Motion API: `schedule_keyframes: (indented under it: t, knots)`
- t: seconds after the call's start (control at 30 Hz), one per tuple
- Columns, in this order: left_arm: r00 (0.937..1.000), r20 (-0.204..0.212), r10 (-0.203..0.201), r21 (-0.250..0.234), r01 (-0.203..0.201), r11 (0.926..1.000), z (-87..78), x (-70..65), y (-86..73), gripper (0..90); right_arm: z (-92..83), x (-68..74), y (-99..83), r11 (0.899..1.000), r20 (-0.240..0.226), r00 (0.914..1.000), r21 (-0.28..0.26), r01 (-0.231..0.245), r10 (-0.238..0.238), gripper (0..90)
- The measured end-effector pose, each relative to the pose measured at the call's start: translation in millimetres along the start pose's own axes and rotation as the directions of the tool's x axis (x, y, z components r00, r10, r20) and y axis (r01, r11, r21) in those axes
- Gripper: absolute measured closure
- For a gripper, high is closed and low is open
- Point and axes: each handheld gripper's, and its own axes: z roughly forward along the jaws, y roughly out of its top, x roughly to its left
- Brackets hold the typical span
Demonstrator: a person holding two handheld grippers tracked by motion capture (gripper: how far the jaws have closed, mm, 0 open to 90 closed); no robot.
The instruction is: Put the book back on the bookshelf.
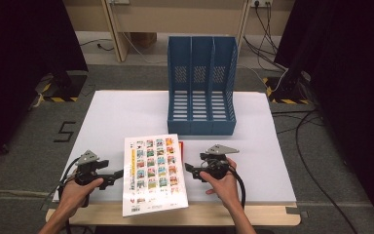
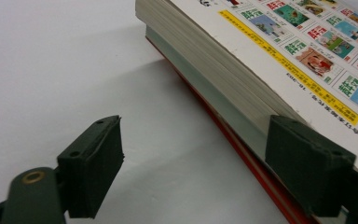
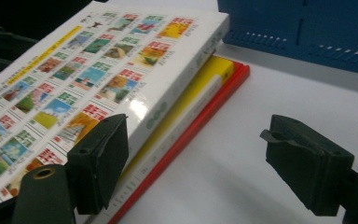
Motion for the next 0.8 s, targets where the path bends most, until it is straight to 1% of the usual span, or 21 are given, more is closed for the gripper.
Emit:
schedule_keyframes:
  t: [0.07,0.1,0.13,0.17,0.2,0.23,0.27,0.3,0.33,0.37,0.43,0.5,0.53,0.57,0.6,0.63,0.67,0.7,0.73,0.77,0.8]
  knots:
    - [1.0,0.001,0.002,-0.003,-0.002,1.0,0.9,-1.5,0.5,22.3,1.1,1.6,0.5,1.0,-0.021,0.9997,-0.001,-0.013,0.013,21.5]
    - [1.0,0.001,0.007,-0.005,-0.007,1.0,2.0,-3.3,1.3,22.3,1.1,1.6,0.5,1.0,-0.021,0.9997,-0.001,-0.013,0.013,21.5]
    - [0.9995,-0.008,0.029,-0.005,-0.029,0.9996,4.7,-6.8,2.9,25.3,2.6,2.8,0.5,1.0,-0.048,0.9984,-0.004,-0.03,0.029,20.8]
    - [0.9995,-0.008,0.029,-0.005,-0.029,0.9996,4.7,-6.8,2.9,23.5,2.6,2.8,0.5,1.0,-0.048,0.9984,-0.004,-0.03,0.029,20.8]
    - [0.9986,-0.025,0.046,-0.004,-0.046,0.9989,4.4,-7.6,4.6,21.8,4.1,4.3,0.0,0.999,-0.068,0.9967,0.007,-0.043,0.044,19.4]
    - [0.9986,-0.025,0.046,-0.004,-0.046,0.9989,4.4,-7.6,4.6,21.9,4.1,4.3,0.0,0.999,-0.068,0.9967,0.007,-0.043,0.044,19.4]
    - [0.9989,-0.026,0.039,-0.005,-0.039,0.9992,4.9,-7.2,4.5,21.8,6.4,4.9,-0.9,0.999,-0.089,0.9947,0.019,-0.051,0.053,18.2]
    - [0.9989,-0.025,0.039,-0.005,-0.039,0.9992,5.0,-7.1,4.7,21.8,7.6,4.9,-1.3,0.998,-0.1,0.9932,0.021,-0.057,0.059,17.7]
    - [0.9989,-0.025,0.039,-0.005,-0.039,0.9992,5.0,-7.1,4.7,21.9,7.6,4.9,-1.3,0.998,-0.1,0.9932,0.021,-0.057,0.059,17.7]
    - [0.9989,-0.026,0.039,-0.003,-0.039,0.9992,5.1,-7.3,4.9,21.9,11.3,5.3,-2.3,0.996,-0.135,0.9871,0.025,-0.083,0.086,17.5]
    - [0.9987,-0.025,0.045,0.0,-0.045,0.999,5.1,-7.3,5.6,22.0,14.4,6.0,-2.3,0.996,-0.151,0.9848,0.031,-0.082,0.086,17.2]
    - [0.9972,-0.035,0.066,0.002,-0.066,0.9978,5.5,-8.2,7.0,22.1,18.2,7.2,-2.3,0.995,-0.169,0.981,0.038,-0.089,0.094,16.8]
    - [0.9972,-0.035,0.066,0.002,-0.066,0.9978,5.5,-8.2,7.0,22.1,18.2,7.2,-2.3,0.995,-0.169,0.981,0.038,-0.089,0.094,16.8]
    - [0.9953,-0.047,0.084,0.0,-0.084,0.9964,5.7,-9.6,7.8,22.1,20.1,7.8,-2.6,0.994,-0.182,0.9774,0.045,-0.1,0.107,16.5]
    - [0.9904,-0.074,0.117,-0.002,-0.117,0.9931,5.5,-11.4,8.9,22.1,24.4,9.1,-3.2,0.993,-0.201,0.9724,0.057,-0.108,0.118,16.4]
    - [0.9849,-0.093,0.146,-0.001,-0.146,0.9892,5.9,-13.9,10.2,22.1,26.0,9.7,-3.4,0.993,-0.205,0.9721,0.06,-0.103,0.113,15.7]
    - [0.983,-0.099,0.154,0.0,-0.155,0.9879,6.2,-14.5,10.7,22.1,27.7,10.4,-3.6,0.992,-0.218,0.9691,0.067,-0.104,0.116,15.6]
    - [0.9825,-0.098,0.158,0.002,-0.159,0.9873,6.7,-14.6,11.0,22.1,29.3,11.0,-3.7,0.991,-0.231,0.9649,0.074,-0.11,0.124,15.6]
    - [0.9825,-0.098,0.158,0.002,-0.159,0.9873,6.7,-14.6,11.0,22.1,29.3,11.0,-3.7,0.991,-0.231,0.9649,0.074,-0.11,0.124,15.6]
    - [0.9826,-0.099,0.157,0.003,-0.157,0.9875,6.8,-14.0,11.2,22.1,32.7,11.1,-4.1,0.99,-0.252,0.9585,0.077,-0.117,0.133,15.5]
    - [0.9826,-0.099,0.157,0.003,-0.157,0.9875,6.8,-14.0,11.2,22.1,34.3,11.0,-4.2,0.989,-0.26,0.955,0.08,-0.127,0.144,15.5]
